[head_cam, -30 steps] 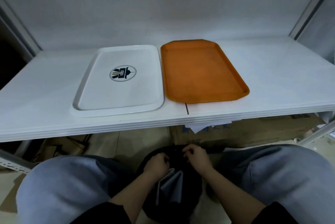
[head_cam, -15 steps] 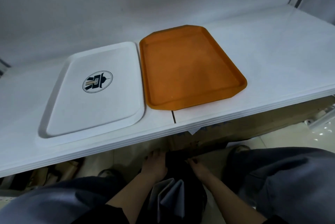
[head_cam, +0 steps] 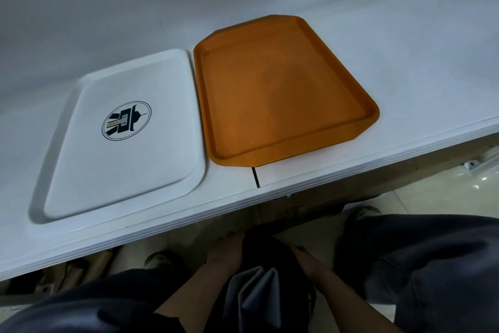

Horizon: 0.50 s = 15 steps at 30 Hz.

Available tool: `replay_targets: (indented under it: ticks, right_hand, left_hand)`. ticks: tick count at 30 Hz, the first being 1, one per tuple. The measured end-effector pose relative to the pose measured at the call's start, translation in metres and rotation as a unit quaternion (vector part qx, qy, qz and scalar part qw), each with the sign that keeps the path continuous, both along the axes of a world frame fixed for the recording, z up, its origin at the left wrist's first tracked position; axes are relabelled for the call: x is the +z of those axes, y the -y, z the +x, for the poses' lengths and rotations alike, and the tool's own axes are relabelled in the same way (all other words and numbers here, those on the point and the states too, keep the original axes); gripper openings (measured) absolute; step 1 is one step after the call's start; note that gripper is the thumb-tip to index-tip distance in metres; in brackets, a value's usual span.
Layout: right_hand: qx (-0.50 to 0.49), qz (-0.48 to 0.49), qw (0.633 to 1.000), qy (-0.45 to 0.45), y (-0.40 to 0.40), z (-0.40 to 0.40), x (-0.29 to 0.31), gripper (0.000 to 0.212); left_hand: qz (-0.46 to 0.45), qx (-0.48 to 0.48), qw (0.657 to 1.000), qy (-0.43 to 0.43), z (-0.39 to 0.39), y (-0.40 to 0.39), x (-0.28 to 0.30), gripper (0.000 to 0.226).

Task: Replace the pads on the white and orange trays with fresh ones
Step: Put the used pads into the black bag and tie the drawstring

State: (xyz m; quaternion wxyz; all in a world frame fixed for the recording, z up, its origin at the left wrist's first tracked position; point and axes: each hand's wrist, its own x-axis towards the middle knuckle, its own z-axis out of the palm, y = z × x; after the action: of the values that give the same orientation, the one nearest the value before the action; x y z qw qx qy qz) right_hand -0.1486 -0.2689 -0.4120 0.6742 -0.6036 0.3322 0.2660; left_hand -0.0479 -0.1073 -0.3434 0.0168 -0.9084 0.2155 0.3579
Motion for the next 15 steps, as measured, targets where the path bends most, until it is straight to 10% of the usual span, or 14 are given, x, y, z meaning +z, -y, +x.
replay_targets:
  ticks: [15]
  right_hand:
    - [-0.041, -0.018, 0.998, -0.04, 0.005, 0.008, 0.025, 0.033]
  left_hand:
    - [-0.038, 0.016, 0.999, -0.03, -0.002, -0.008, -0.007, 0.039]
